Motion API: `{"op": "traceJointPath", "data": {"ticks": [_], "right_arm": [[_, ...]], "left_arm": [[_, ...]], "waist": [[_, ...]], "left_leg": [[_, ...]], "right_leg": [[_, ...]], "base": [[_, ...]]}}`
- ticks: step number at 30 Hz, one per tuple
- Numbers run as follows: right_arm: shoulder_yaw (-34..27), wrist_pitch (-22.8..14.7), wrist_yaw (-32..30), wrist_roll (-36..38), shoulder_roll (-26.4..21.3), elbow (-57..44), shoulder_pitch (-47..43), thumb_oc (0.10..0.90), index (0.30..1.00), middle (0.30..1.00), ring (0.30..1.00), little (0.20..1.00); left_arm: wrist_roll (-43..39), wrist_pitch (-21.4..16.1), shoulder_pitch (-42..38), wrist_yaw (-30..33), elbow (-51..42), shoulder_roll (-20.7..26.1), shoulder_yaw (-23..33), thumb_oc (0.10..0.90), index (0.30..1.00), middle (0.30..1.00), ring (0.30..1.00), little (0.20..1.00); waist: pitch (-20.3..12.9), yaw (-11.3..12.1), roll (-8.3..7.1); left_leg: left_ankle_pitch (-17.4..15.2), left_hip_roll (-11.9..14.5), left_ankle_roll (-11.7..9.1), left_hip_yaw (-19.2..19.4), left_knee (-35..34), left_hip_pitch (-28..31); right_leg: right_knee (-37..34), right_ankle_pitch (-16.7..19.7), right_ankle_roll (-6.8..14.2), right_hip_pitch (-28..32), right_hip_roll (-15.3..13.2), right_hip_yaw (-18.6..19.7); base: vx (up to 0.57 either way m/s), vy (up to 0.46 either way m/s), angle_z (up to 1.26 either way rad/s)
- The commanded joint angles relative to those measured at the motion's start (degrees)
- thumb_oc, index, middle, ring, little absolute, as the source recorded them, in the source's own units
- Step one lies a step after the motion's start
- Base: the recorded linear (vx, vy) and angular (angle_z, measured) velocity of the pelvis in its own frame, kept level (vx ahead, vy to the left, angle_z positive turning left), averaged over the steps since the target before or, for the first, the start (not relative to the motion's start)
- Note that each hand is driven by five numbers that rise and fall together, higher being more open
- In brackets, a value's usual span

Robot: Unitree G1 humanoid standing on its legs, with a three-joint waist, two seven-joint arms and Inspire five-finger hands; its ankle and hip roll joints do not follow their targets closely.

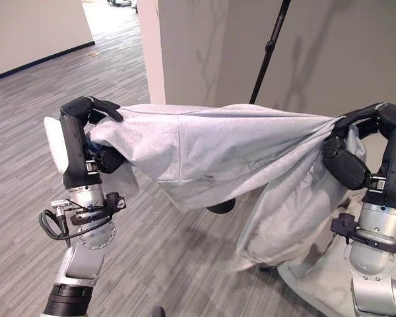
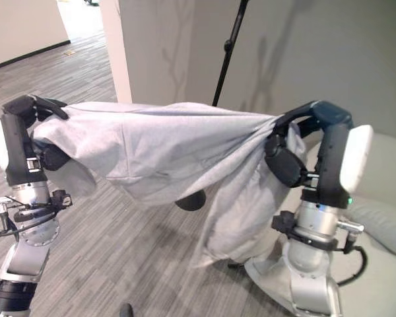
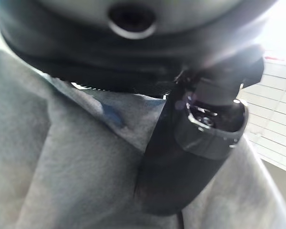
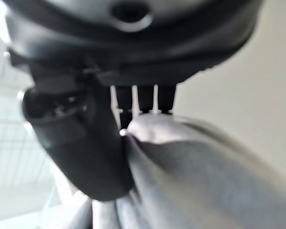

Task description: Hang the clothes on the sofa on the clothes rack.

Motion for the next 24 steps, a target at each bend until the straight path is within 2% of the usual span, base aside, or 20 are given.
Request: {"op": "traceJointPath", "data": {"ticks": [1,2,3,4,5,6,7,9,10,11,12,13,15,16,18,19,22,23,24], "right_arm": [[-6.27,0.25,-5.25,-1.57,-6.1,0.32,-6.88,0.4,0.3,0.3,0.3,0.3],[-6.17,0.29,-5.27,-1.68,-6.07,0.43,-7.12,0.4,0.3,0.3,0.3,0.3],[-6.15,0.28,-5.3,-1.72,-6.09,0.51,-7.16,0.4,0.3,0.3,0.3,0.3],[-5.99,-0.08,-4.09,-1.45,-5.98,0.27,-6.74,0.4,0.3,0.3,0.3,0.3],[-5.97,-0.07,-4.08,-1.46,-5.99,0.26,-6.74,0.4,0.3,0.3,0.3,0.3],[-6.2,-0.4,-4.21,-1.98,-6.23,0.01,-6.83,0.4,0.3,0.3,0.3,0.3],[-6.01,-0.55,-4.27,-2.53,-6.42,-0.18,-7.05,0.4,0.3,0.3,0.3,0.3],[-5.62,-0.53,-4.33,-3.23,-6.72,-0.35,-7.52,0.4,0.3,0.3,0.3,0.3],[-5.38,-0.46,-4.38,-4.1,-7.01,-0.55,-7.98,0.4,0.3,0.3,0.3,0.3],[-5.3,-0.35,-4.46,-4.19,-7.06,-0.52,-8.1,0.4,0.3,0.3,0.3,0.3],[-5.19,-0.33,-4.48,-4.21,-7.11,-0.52,-8.13,0.4,0.3,0.3,0.3,0.3],[-5.29,-0.31,-4.63,-4.22,-7.15,-0.32,-8.07,0.4,0.3,0.3,0.3,0.3],[-5.14,-0.45,-5.15,-4.04,-7.35,0.35,-7.9,0.4,0.3,0.3,0.3,0.3],[-4.85,-0.46,-5.52,-4.8,-8.08,0.82,-7.86,0.4,0.3,0.3,0.3,0.3],[-5.22,-0.77,-5.72,-5.28,-8.13,0.4,-6.99,0.4,0.3,0.3,0.3,0.3],[-4.8,-0.9,-5.88,-5.62,-8.73,0.74,-7.36,0.4,0.3,0.3,0.3,0.3],[-3.16,-1.61,-5.32,-4.32,-9.2,1.6,-8.07,0.4,0.3,0.3,0.3,0.3],[-2.72,-1.9,-5.06,-4.19,-9.48,1.61,-8.45,0.4,0.3,0.3,0.3,0.3],[-2.37,-2.29,-5.0,-3.96,-10.06,1.77,-8.99,0.4,0.3,0.3,0.3,0.3]], "left_arm": [[-0.54,-1.63,-3.53,3.13,-4.45,0.79,6.35,0.4,0.3,0.3,0.3,0.3],[-0.03,-1.26,-3.42,2.87,-4.51,1.0,6.76,0.4,0.3,0.3,0.3,0.3],[0.09,-1.13,-3.38,2.79,-4.65,0.94,6.76,0.4,0.3,0.3,0.3,0.3],[0.29,-1.34,-1.73,1.35,-5.18,0.78,7.42,0.4,0.3,0.3,0.3,0.3],[0.28,-1.34,-1.7,1.33,-5.21,0.77,7.45,0.4,0.3,0.3,0.3,0.3],[0.84,-1.16,-1.35,1.59,-4.86,0.77,8.14,0.4,0.3,0.3,0.3,0.3],[0.98,-1.17,-1.08,1.78,-4.75,0.6,8.54,0.4,0.3,0.3,0.3,0.3],[0.94,-1.03,-0.83,1.92,-4.4,0.38,8.78,0.4,0.3,0.3,0.3,0.3],[1.68,-1.01,-0.4,1.99,-3.86,0.17,9.25,0.4,0.3,0.3,0.3,0.3],[2.03,-1.16,-0.17,2.08,-3.81,0.09,9.35,0.4,0.3,0.3,0.3,0.3],[2.09,-1.21,-0.1,2.13,-3.78,0.03,9.41,0.4,0.3,0.3,0.3,0.3],[2.37,-1.3,-0.24,2.25,-3.64,0.0,9.34,0.4,0.3,0.3,0.3,0.3],[3.16,-1.53,-0.9,2.62,-2.7,-0.08,8.75,0.4,0.3,0.3,0.3,0.3],[4.83,-1.25,-1.79,2.91,-2.33,-0.08,7.9,0.4,0.3,0.3,0.3,0.3],[5.75,-1.15,-1.55,3.46,-1.86,-0.12,7.94,0.4,0.3,0.3,0.3,0.3],[5.65,-1.01,-1.93,4.36,-1.08,-0.37,8.04,0.4,0.3,0.3,0.3,0.3],[4.51,-0.88,-1.9,5.05,-0.29,-0.62,8.17,0.4,0.3,0.3,0.3,0.3],[4.29,-0.67,-1.98,5.17,0.01,-0.93,8.28,0.4,0.3,0.3,0.3,0.3],[3.99,-0.61,-2.46,4.99,0.36,-1.15,7.9,0.4,0.3,0.3,0.3,0.3]], "waist": [[-4.81,0.48,3.25],[-4.9,0.98,3.38],[-4.63,0.89,3.35],[-3.87,-0.25,3.1],[-3.91,-0.19,3.15],[-3.41,-0.83,3.46],[-3.22,-0.82,3.76],[-3.04,-0.92,3.86],[-2.89,-1.47,3.9],[-2.78,-1.8,3.92],[-2.59,-1.67,3.88],[-2.57,-2.18,3.78],[-2.27,-2.76,3.4],[-2.47,-3.27,2.75],[-2.78,-2.96,2.41],[-4.23,-2.65,2.09],[-5.13,-2.19,2.35],[-5.38,-1.86,2.19],[-4.94,-1.46,1.91]], "left_leg": [[-5.79,2.06,0.35,1.75,-2.41,1.25],[-6.87,1.45,0.62,1.97,-2.41,1.69],[-6.58,1.28,0.91,2.61,-2.41,1.59],[-8.16,0.23,1.61,3.3,-2.41,3.18],[-8.18,0.3,1.56,3.37,-2.41,3.16],[-8.66,-0.08,1.7,3.86,-2.41,4.33],[-8.97,0.06,1.52,4.71,-2.41,4.87],[-9.52,0.13,1.33,5.42,-2.41,5.66],[-11.26,0.42,0.97,5.06,-2.41,7.32],[-11.73,0.63,0.87,5.15,-2.41,7.89],[-11.09,0.58,0.94,6.54,-2.41,7.57],[-12.05,0.73,0.7,5.37,-2.41,8.41],[-12.32,0.76,0.54,6.0,-2.41,8.87],[-13.32,0.76,0.46,5.17,-2.41,9.88],[-13.75,0.72,0.41,5.04,-2.41,10.7],[-13.92,1.5,-0.16,5.13,-2.41,11.95],[-13.96,3.49,-1.09,5.42,-2.07,13.47],[-14.19,4.47,-1.73,5.82,0.22,13.06],[-14.42,6.18,-2.87,5.86,6.07,10.89]], "right_leg": [[9.53,-5.63,-3.09,-0.12,-1.73,-10.8],[11.22,-6.27,-2.88,0.45,-2.57,-13.25],[11.6,-6.12,-3.31,0.37,-3.1,-14.57],[13.72,-9.81,-4.33,-1.55,1.61,-17.23],[13.76,-9.85,-4.39,-1.63,1.69,-17.16],[12.7,-11.52,-4.48,-4.37,5.1,-17.93],[11.64,-12.15,-4.84,-5.43,6.27,-18.91],[10.14,-12.15,-5.19,-6.58,7.41,-19.95],[6.46,-11.84,-4.33,-7.79,9.07,-18.79],[4.33,-10.64,-3.92,-8.47,9.57,-18.16],[3.93,-9.49,-4.4,-8.64,9.41,-19.41],[2.26,-9.16,-3.56,-9.48,9.89,-17.45],[-1.66,-5.79,-2.9,-11.01,10.54,-15.22],[-3.6,-5.44,-2.65,-10.86,11.48,-11.87],[-4.22,-5.33,-2.93,-9.69,11.96,-11.45],[-4.62,-5.75,-3.6,-8.19,13.09,-11.33],[-5.93,-6.95,-4.14,-5.93,15.0,-11.83],[-6.85,-7.58,-4.48,-4.63,15.56,-12.21],[-8.19,-8.13,-5.39,-2.56,16.43,-12.84]], "base": [[0.06,0.237,-0.37],[0.03,0.238,-0.52],[0.09,0.29,-0.44],[0.03,0.19,-0.5],[0.12,0.234,-0.48],[0.08,0.065,-0.25],[0.09,0.061,-0.27],[0.13,-0.018,-0.48],[0.23,-0.06,-0.55],[0.13,-0.063,-0.52],[0.12,-0.066,-0.48],[0.08,-0.075,-0.55],[0.22,-0.109,-0.35],[0.22,-0.087,-0.17],[0.26,-0.14,0.02],[0.3,-0.167,0.04],[0.28,-0.211,-0.09],[0.17,-0.184,-0.01],[0.19,-0.249,0.02]]}}
